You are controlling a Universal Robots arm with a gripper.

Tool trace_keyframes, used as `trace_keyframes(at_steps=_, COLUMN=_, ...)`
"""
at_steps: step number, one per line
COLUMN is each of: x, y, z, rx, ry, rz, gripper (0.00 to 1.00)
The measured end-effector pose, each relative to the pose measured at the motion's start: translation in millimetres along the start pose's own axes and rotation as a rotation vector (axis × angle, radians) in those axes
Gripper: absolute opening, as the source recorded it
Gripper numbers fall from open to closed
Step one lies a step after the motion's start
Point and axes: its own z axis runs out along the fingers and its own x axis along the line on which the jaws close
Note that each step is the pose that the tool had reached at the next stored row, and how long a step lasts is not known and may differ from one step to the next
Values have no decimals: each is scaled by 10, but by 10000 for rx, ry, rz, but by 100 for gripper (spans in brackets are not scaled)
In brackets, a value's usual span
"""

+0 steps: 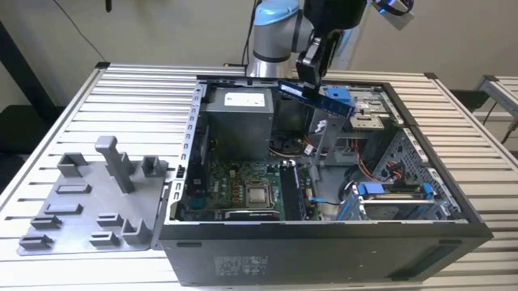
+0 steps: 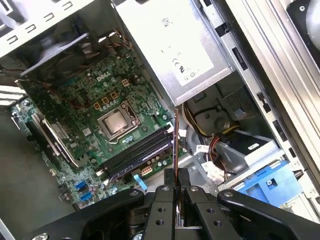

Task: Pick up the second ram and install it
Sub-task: 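Insert the second ram into the second slot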

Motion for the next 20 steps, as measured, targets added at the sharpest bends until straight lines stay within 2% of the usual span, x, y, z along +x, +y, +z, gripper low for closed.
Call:
trace_keyframes(at_steps=8, x=0, y=0, z=2, rx=27, ry=-29, rz=1015, gripper=14)
trace_keyframes(at_steps=20, x=0, y=0, z=7, rx=81, ry=-89, rz=3005, gripper=14)
